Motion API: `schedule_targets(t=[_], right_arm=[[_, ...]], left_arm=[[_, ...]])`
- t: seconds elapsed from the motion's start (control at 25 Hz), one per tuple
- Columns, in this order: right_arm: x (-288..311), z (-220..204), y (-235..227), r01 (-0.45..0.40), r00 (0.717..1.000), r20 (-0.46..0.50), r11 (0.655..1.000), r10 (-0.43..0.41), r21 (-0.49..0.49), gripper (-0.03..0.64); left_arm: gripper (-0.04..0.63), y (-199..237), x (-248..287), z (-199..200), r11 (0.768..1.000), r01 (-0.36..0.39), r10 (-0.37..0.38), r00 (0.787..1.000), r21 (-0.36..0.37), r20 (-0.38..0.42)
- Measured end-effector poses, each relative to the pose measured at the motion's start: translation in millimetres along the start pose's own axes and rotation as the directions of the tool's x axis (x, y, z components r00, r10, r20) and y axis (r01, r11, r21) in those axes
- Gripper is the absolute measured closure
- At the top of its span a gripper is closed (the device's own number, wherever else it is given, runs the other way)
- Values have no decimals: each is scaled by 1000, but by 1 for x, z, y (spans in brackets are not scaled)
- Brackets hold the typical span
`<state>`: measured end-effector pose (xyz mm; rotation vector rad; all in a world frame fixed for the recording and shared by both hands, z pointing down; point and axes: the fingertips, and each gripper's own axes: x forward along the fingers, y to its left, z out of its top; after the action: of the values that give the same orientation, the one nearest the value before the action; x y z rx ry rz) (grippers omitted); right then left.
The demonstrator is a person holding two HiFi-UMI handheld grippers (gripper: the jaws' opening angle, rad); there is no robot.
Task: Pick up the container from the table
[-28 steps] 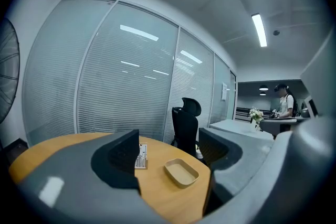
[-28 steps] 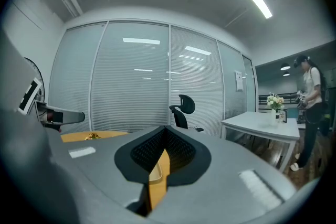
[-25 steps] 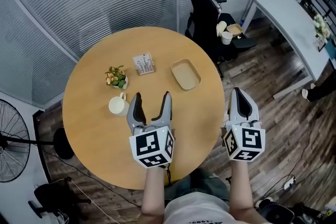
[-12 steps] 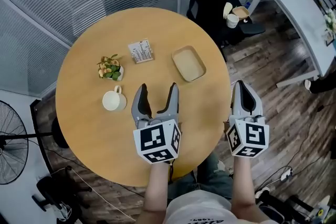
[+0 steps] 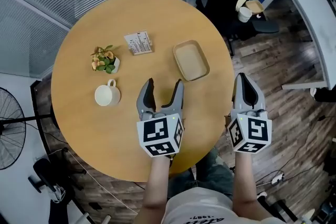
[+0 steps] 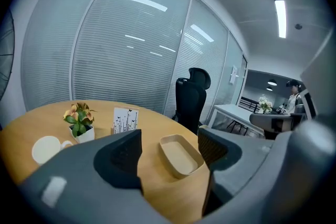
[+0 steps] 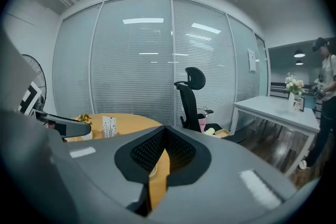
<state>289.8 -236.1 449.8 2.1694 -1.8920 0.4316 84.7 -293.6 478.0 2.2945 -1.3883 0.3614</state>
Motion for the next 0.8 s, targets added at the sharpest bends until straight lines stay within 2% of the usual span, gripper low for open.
schedule_targets(t=[0.36,0.8], right_arm=[[50,-30,-15,-84,993,-85,996,84,1,593],[89,-60,-27,-121,981,-149,992,123,19,592]], left_arm=[[262,-7,52,-39,996,-59,52,993,-63,-104],[295,-4,100,-84,986,-115,88,973,-117,-214]])
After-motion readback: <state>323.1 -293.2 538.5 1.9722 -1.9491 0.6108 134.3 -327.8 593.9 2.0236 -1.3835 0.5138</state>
